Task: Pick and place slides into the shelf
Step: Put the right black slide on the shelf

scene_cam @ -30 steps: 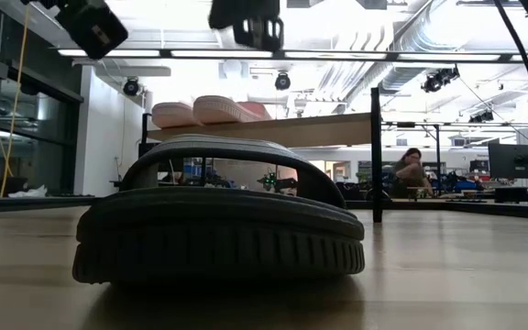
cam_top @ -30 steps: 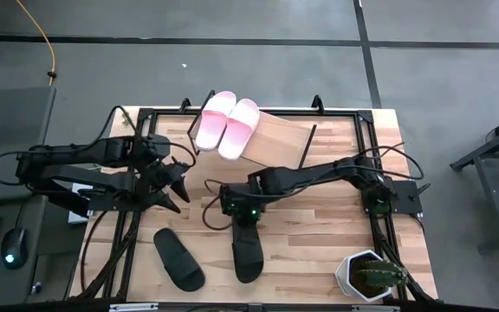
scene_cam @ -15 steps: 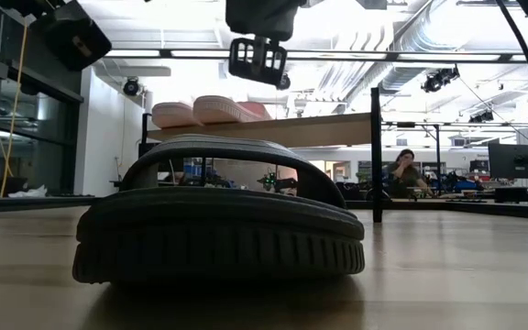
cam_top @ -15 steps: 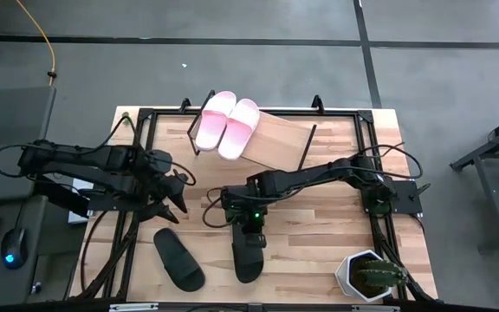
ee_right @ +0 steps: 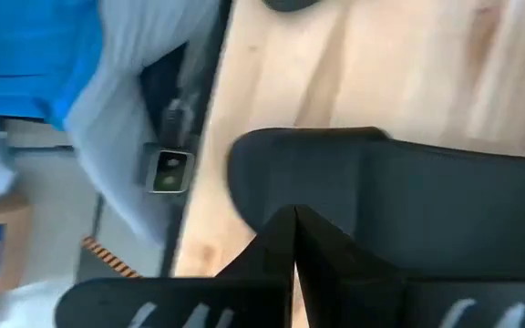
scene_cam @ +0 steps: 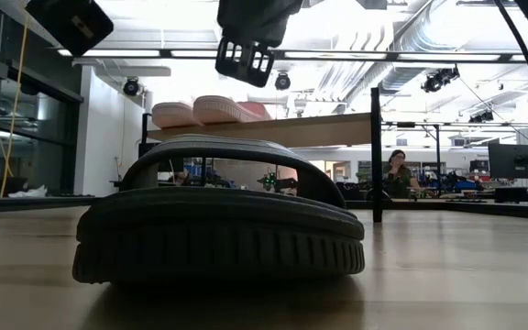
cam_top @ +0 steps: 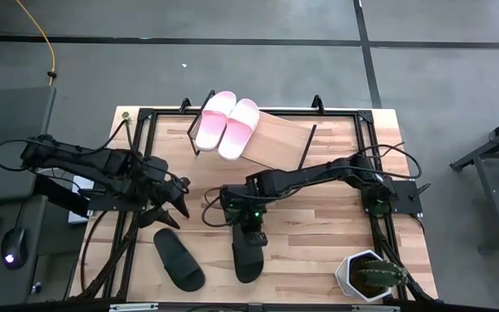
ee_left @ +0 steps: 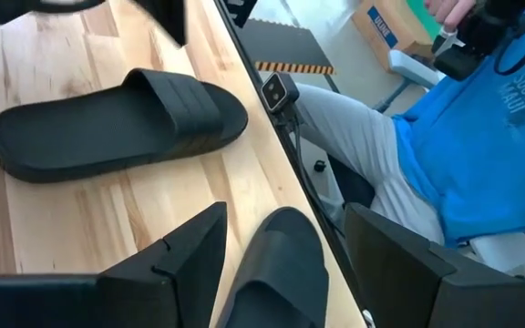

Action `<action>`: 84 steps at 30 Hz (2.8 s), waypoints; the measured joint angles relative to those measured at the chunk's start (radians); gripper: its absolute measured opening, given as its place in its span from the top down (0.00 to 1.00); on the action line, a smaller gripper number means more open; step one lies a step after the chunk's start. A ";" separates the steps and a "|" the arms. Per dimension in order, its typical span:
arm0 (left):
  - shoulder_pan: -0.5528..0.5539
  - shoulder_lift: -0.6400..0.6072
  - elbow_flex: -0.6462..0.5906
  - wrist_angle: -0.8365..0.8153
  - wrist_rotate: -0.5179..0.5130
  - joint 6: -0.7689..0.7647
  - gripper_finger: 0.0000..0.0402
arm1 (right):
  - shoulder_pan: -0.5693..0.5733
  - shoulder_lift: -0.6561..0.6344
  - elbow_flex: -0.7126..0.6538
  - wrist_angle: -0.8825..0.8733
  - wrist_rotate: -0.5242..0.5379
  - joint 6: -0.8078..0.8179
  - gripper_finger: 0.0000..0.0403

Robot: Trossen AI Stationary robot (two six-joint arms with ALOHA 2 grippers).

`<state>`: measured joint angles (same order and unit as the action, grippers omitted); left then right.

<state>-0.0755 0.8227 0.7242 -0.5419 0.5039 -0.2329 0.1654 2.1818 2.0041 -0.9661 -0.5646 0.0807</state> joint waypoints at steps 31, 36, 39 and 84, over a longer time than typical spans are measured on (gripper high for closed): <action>0.003 0.000 0.001 0.017 -0.015 0.000 0.48 | -0.007 0.000 0.001 0.055 0.304 0.155 1.00; 0.003 0.000 0.001 0.017 -0.015 0.000 0.48 | -0.006 0.000 0.001 0.054 0.258 0.155 1.00; 0.002 0.000 0.001 0.017 -0.015 0.000 0.48 | -0.005 0.000 0.001 0.055 0.262 0.155 1.00; 0.003 0.000 0.001 0.016 -0.049 -0.011 0.48 | -0.002 0.000 0.001 0.010 0.456 0.240 0.40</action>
<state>-0.0727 0.8223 0.7254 -0.5259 0.4545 -0.2436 0.1638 2.1815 2.0052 -0.9558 -0.1082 0.3207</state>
